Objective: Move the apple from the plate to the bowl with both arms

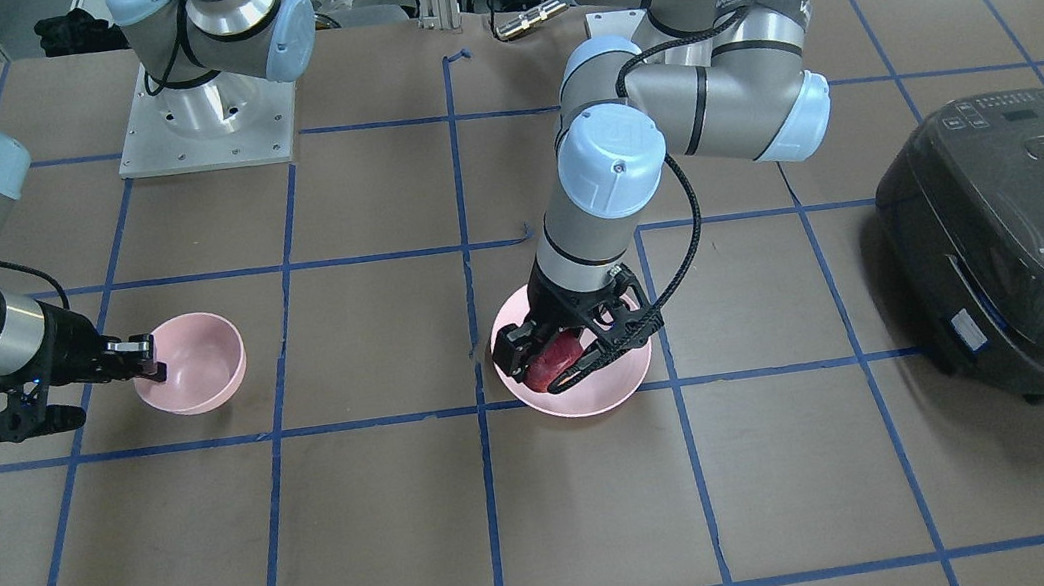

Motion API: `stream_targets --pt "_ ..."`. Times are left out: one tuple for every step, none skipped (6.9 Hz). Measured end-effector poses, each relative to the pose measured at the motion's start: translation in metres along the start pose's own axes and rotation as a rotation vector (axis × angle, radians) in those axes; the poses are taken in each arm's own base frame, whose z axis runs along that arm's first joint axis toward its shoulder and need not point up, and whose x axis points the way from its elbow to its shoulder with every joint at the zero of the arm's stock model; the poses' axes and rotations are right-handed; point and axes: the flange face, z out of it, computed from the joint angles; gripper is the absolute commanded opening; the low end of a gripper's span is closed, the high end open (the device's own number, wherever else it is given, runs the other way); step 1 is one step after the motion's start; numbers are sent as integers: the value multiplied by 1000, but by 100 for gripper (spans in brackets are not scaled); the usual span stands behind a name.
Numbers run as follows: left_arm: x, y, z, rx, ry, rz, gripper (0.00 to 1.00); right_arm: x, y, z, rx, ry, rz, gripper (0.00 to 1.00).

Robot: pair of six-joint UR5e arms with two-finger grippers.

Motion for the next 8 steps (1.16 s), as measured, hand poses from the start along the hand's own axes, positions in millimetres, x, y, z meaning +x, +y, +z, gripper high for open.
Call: stream_targets --pt "13 4 -12 -55 52 -88 0 -32 1 7 -14 -32 6 0" --pt "25 10 -20 -118 106 -174 0 -72 3 22 -29 -33 -6 0" --pt "36 21 -24 -173 144 -238 0 -109 6 44 -21 -23 -11 0" --pt "43 30 -25 -217 166 -283 0 -134 10 69 -5 -16 0 0" --pt "47 35 -24 -258 180 -310 0 -143 16 87 -1 -14 12 24" --pt "49 39 -24 -283 189 -325 0 -146 19 97 -3 -14 23 88" --pt "50 43 -21 -297 186 -335 0 -148 20 102 -5 -15 38 100" --pt "53 52 -16 -311 172 -342 0 -148 20 100 -2 -14 57 100"
